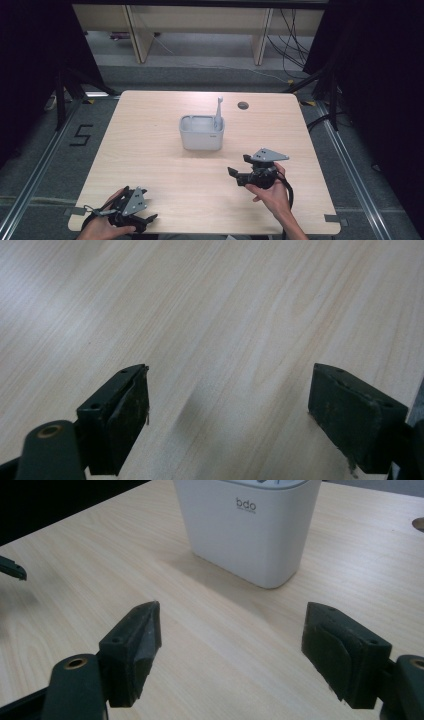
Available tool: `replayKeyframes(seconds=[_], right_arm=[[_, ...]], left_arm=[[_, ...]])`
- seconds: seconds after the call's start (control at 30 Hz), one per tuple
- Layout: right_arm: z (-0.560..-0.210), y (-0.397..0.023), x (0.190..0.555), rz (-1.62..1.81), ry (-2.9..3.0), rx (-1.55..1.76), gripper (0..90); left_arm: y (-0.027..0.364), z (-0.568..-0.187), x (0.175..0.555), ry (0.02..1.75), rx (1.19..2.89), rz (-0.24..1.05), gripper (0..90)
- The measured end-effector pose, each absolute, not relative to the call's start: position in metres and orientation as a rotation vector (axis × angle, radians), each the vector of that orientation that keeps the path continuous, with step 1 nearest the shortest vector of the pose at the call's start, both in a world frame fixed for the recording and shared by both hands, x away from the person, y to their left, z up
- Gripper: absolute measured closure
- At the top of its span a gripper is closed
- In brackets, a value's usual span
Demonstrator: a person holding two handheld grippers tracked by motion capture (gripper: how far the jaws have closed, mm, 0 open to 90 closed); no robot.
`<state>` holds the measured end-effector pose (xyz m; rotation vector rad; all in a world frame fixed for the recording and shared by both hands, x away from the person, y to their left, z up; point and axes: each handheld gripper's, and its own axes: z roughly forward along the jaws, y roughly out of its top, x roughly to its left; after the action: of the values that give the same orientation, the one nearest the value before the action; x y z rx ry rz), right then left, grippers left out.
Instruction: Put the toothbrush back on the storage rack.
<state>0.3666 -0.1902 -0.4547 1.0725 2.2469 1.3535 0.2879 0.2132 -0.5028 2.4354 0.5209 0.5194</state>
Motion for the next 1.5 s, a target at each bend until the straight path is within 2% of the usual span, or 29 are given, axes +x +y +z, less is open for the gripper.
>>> replayKeyframes(seconds=[0.77,1.0,1.5], right_arm=[[-0.475,-0.193,0.336,1.367,2.327,1.136,18.5],[-0.481,-0.192,0.329,1.263,2.384,1.066,16.2],[-0.485,-0.198,0.316,1.203,2.426,1.055,16.2]], left_arm=[[0.214,-0.503,0.287,0.530,2.437,0.520,16.3],[0.214,-0.503,0.287,0.531,2.436,0.520,16.3],[0.215,-0.503,0.287,0.532,2.436,0.521,16.4]])
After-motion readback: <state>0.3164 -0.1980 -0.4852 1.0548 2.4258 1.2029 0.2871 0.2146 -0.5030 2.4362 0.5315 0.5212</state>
